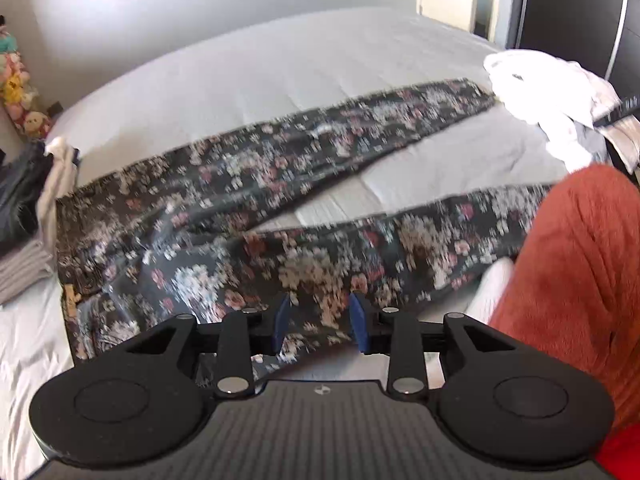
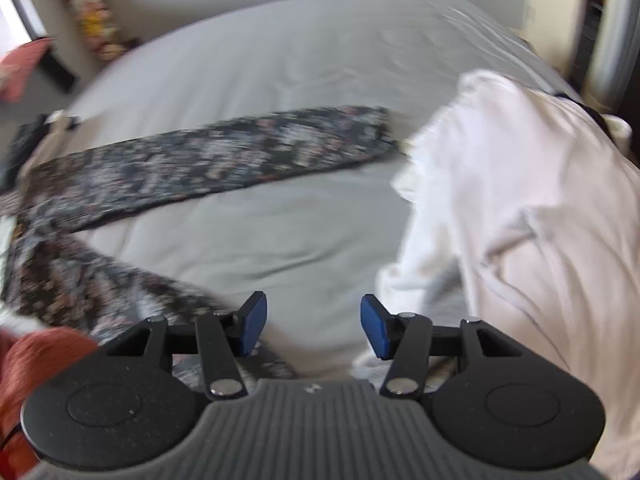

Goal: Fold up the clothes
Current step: 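Grasp the jeans leg hem with the right gripper and straighten it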

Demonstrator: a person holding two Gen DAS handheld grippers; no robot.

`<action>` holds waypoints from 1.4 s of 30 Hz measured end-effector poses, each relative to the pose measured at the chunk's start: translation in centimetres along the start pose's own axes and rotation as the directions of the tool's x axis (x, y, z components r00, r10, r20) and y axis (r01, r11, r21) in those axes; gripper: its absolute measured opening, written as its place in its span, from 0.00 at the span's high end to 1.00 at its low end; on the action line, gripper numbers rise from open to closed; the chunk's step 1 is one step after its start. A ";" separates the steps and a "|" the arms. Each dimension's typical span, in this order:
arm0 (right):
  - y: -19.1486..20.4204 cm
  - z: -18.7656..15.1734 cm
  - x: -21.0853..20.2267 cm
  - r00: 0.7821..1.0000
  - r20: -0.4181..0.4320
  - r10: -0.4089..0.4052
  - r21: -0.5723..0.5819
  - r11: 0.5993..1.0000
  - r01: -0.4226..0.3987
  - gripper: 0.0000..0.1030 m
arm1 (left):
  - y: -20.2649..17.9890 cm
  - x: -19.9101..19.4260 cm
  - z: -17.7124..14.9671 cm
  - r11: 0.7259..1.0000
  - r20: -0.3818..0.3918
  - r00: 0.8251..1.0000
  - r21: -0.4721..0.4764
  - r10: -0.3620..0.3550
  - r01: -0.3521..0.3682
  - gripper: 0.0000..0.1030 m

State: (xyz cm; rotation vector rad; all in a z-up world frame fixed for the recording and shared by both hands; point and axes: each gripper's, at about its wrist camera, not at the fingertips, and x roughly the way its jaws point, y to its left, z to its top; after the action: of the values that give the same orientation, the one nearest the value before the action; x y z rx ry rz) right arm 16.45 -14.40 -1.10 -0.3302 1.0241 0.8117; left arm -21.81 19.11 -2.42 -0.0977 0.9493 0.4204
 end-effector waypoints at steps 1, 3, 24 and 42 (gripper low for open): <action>0.0 -0.1 0.6 0.999 -0.019 -0.046 0.001 0.999 0.046 0.46 | -0.1 0.1 0.1 1.000 0.005 1.000 -0.009 -0.001 0.001 0.61; 0.3 -0.6 1.6 0.994 -0.045 -0.095 -0.012 0.995 0.095 0.47 | -0.1 0.8 0.3 0.999 0.003 1.000 -0.042 0.000 0.000 0.59; -2.4 -6.1 2.3 0.990 -0.092 -0.103 0.202 0.972 0.120 0.47 | -1.2 7.3 -0.8 0.990 -0.101 0.995 -0.140 -0.018 0.004 0.55; 0.7 -11.8 5.4 0.983 -0.145 -0.109 0.103 0.987 0.125 0.57 | -1.8 8.2 -0.8 0.991 -0.141 0.989 -0.136 -0.032 0.012 0.54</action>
State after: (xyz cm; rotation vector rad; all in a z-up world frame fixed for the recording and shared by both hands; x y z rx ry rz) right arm 10.00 -18.55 -11.57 -0.3518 1.1642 0.6294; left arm -17.56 19.81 -9.71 -0.2643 1.0597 0.4616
